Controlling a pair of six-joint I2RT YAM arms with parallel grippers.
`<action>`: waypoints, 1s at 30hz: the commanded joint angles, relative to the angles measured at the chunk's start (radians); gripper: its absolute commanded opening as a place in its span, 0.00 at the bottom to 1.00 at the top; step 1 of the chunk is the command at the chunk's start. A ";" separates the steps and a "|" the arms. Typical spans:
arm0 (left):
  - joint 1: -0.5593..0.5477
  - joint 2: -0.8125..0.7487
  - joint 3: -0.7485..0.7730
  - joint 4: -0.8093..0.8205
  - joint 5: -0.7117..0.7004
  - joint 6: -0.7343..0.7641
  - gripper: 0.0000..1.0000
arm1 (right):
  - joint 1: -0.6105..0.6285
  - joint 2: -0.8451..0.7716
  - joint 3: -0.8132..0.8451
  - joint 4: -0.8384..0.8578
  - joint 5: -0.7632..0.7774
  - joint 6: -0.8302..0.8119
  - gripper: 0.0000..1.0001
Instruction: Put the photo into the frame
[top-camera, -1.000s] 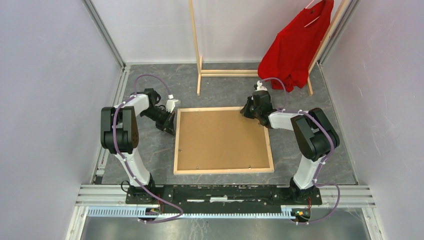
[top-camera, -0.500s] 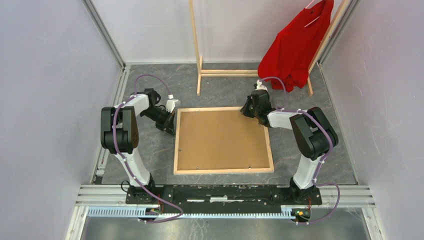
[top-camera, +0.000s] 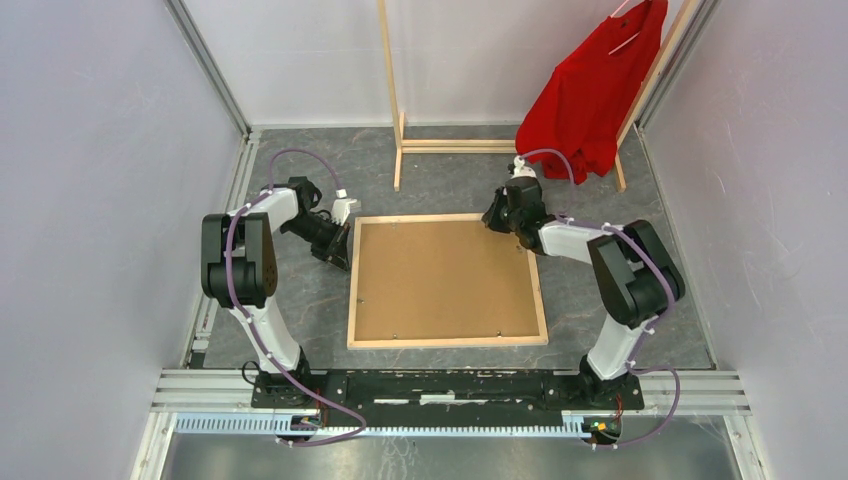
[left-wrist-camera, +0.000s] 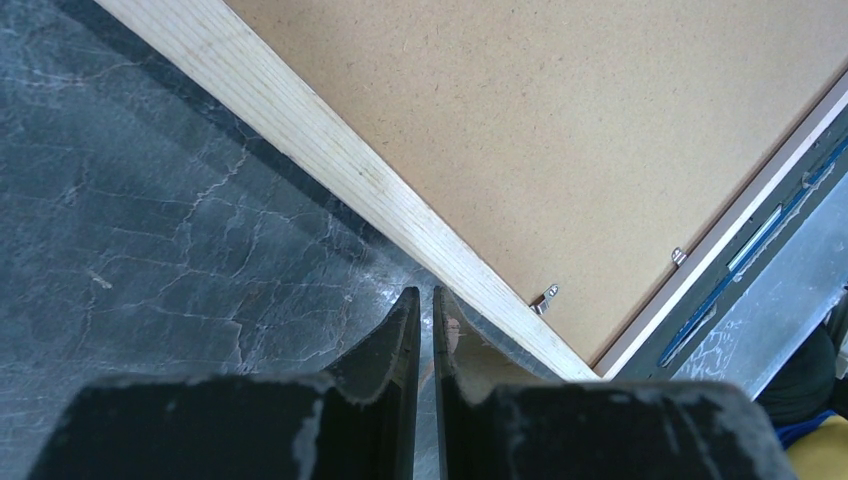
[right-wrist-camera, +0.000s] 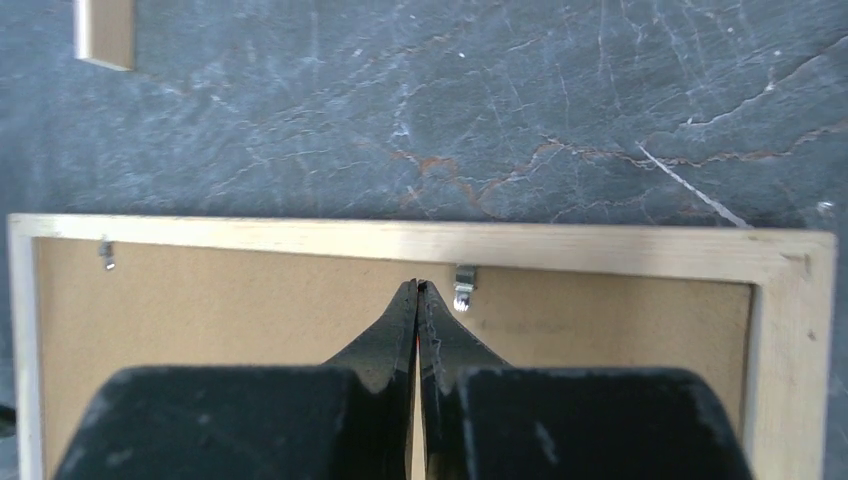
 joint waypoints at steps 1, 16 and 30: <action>-0.004 -0.062 0.015 -0.013 -0.011 0.045 0.16 | 0.001 -0.177 -0.072 -0.006 -0.012 -0.030 0.05; -0.003 -0.067 0.013 -0.019 -0.002 0.045 0.16 | -0.008 -0.333 -0.273 -0.126 0.070 -0.078 0.00; -0.003 -0.066 0.015 -0.019 -0.004 0.046 0.16 | -0.054 -0.297 -0.275 -0.142 0.119 -0.111 0.00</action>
